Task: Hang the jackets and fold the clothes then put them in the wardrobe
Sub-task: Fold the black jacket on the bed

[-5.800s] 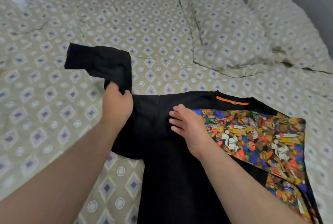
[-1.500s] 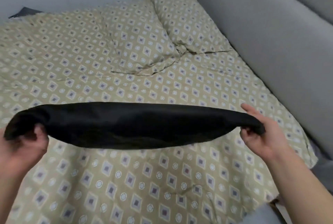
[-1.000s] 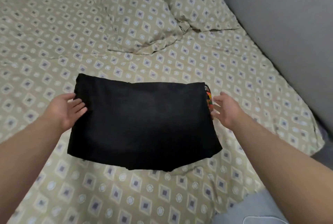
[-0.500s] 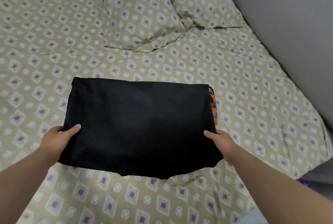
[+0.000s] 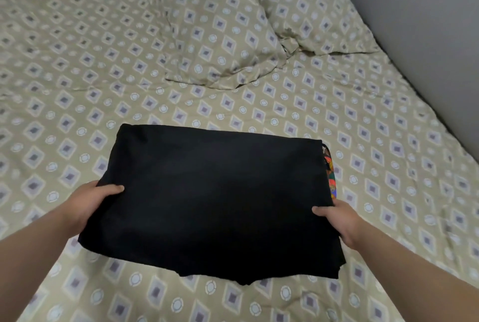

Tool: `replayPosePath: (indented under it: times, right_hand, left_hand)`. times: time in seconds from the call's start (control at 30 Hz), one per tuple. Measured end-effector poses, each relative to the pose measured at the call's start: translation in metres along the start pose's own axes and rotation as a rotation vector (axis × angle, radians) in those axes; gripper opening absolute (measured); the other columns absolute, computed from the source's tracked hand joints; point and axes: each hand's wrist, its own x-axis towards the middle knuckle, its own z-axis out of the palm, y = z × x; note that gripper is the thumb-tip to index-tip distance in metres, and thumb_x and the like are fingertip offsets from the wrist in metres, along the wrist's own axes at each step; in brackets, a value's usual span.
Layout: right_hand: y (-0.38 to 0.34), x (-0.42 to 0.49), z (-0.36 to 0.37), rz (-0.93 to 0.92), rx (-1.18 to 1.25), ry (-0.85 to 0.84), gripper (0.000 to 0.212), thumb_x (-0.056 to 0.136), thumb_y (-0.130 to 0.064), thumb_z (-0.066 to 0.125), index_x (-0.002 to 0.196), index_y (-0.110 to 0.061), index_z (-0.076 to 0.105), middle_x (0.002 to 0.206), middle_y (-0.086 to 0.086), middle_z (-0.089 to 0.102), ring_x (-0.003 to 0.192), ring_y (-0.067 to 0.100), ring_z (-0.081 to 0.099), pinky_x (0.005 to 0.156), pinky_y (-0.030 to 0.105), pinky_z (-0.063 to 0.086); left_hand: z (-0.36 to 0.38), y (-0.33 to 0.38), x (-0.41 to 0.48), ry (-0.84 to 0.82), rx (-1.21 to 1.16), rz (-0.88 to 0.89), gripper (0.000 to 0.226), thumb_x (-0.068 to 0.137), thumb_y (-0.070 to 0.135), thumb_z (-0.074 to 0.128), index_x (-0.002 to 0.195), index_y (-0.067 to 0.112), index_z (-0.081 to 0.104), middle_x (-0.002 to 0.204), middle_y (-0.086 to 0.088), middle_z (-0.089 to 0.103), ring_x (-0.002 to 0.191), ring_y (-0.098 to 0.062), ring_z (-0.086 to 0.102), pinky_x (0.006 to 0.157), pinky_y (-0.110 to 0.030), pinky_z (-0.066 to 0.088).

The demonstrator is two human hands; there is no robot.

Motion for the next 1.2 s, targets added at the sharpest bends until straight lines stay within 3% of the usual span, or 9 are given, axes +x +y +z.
replayPosePath:
  times: [0.3, 0.4, 0.53, 0.63, 0.73, 0.87, 0.97, 1.03, 1.2]
  right_hand:
    - [-0.051, 0.025, 0.002, -0.095, 0.125, 0.041, 0.014, 0.1, -0.022, 0.059, 0.11, -0.027, 0.066, 0.108, 0.005, 0.073, 0.097, 0.029, 0.071, 0.079, 0.041, 0.057]
    - [-0.047, 0.028, 0.003, -0.18, 0.072, 0.186, 0.016, 0.1, -0.031, 0.058, 0.112, -0.025, 0.066, 0.114, 0.004, 0.07, 0.101, 0.027, 0.067, 0.092, 0.047, 0.054]
    - [-0.018, 0.032, 0.01, -0.103, -0.21, 0.23, 0.057, 0.084, -0.048, 0.073, 0.126, -0.013, 0.058, 0.117, 0.008, 0.065, 0.107, 0.033, 0.063, 0.099, 0.049, 0.051]
    - [-0.011, 0.034, 0.015, -0.003, -0.261, 0.257, 0.077, 0.072, -0.059, 0.078, 0.127, -0.01, 0.056, 0.123, 0.012, 0.062, 0.111, 0.035, 0.06, 0.1, 0.046, 0.049]
    - [-0.003, 0.029, 0.019, 0.061, -0.557, 0.487, 0.09, 0.066, -0.07, 0.075, 0.126, -0.008, 0.049, 0.125, 0.018, 0.054, 0.118, 0.038, 0.052, 0.099, 0.044, 0.044]
    - [0.001, 0.02, 0.015, 0.033, -0.21, 0.267, 0.059, 0.079, -0.041, 0.079, 0.121, -0.008, 0.052, 0.106, 0.014, 0.065, 0.095, 0.034, 0.065, 0.089, 0.046, 0.055]
    - [-0.006, 0.005, 0.005, -0.031, -0.016, 0.093, 0.036, 0.084, -0.013, 0.069, 0.119, -0.018, 0.06, 0.1, 0.011, 0.073, 0.089, 0.032, 0.072, 0.084, 0.048, 0.059]
    - [-0.015, -0.011, -0.001, -0.09, 0.038, -0.006, 0.039, 0.084, -0.005, 0.064, 0.116, -0.028, 0.061, 0.101, 0.004, 0.075, 0.089, 0.027, 0.073, 0.076, 0.041, 0.059]
    - [-0.043, -0.048, -0.002, -0.202, 0.145, -0.249, 0.057, 0.083, -0.002, 0.062, 0.115, -0.049, 0.057, 0.106, -0.006, 0.075, 0.092, 0.02, 0.074, 0.066, 0.032, 0.059]
  left_hand:
    - [0.0, 0.064, 0.031, -0.153, -0.031, 0.065, 0.022, 0.092, 0.027, 0.066, 0.112, 0.017, 0.067, 0.105, -0.01, 0.075, 0.089, -0.026, 0.075, 0.076, -0.039, 0.054]
    - [0.007, 0.066, 0.04, 0.045, -0.055, 0.198, 0.02, 0.095, 0.026, 0.064, 0.115, 0.021, 0.065, 0.115, -0.011, 0.071, 0.098, -0.028, 0.069, 0.081, -0.042, 0.053]
    - [0.034, 0.041, 0.027, 0.561, 0.666, 0.518, 0.06, 0.09, 0.045, 0.056, 0.139, 0.012, 0.046, 0.131, -0.023, 0.052, 0.12, -0.045, 0.049, 0.099, -0.056, 0.043]
    - [0.084, 0.017, 0.002, 0.229, 1.118, 0.935, 0.081, 0.083, 0.064, 0.038, 0.146, 0.013, 0.042, 0.15, -0.02, 0.039, 0.138, -0.037, 0.036, 0.11, -0.052, 0.032]
    - [0.121, -0.008, -0.005, -0.084, 1.481, 0.69, 0.093, 0.083, 0.08, 0.023, 0.158, 0.031, -0.002, 0.166, -0.003, -0.007, 0.153, -0.02, -0.009, 0.122, -0.047, -0.004]
    - [0.137, 0.004, -0.005, -0.055, 1.473, 0.572, 0.097, 0.086, 0.075, 0.037, 0.157, 0.028, -0.01, 0.165, -0.006, -0.016, 0.152, -0.023, -0.016, 0.12, -0.047, -0.009]
    - [0.154, 0.004, -0.018, -0.028, 1.267, 0.898, 0.091, 0.09, 0.057, 0.051, 0.159, 0.025, 0.001, 0.166, -0.007, -0.008, 0.153, -0.022, -0.008, 0.122, -0.035, -0.004]
    - [0.174, 0.001, -0.025, -0.144, 1.185, 1.04, 0.086, 0.091, 0.055, 0.05, 0.158, 0.029, 0.003, 0.166, -0.001, -0.008, 0.152, -0.016, -0.01, 0.12, -0.029, -0.004]
    - [0.204, 0.021, -0.026, -0.332, 1.28, 0.803, 0.079, 0.093, 0.064, 0.042, 0.158, 0.033, 0.011, 0.166, 0.003, -0.002, 0.153, -0.014, -0.004, 0.122, -0.032, 0.002]
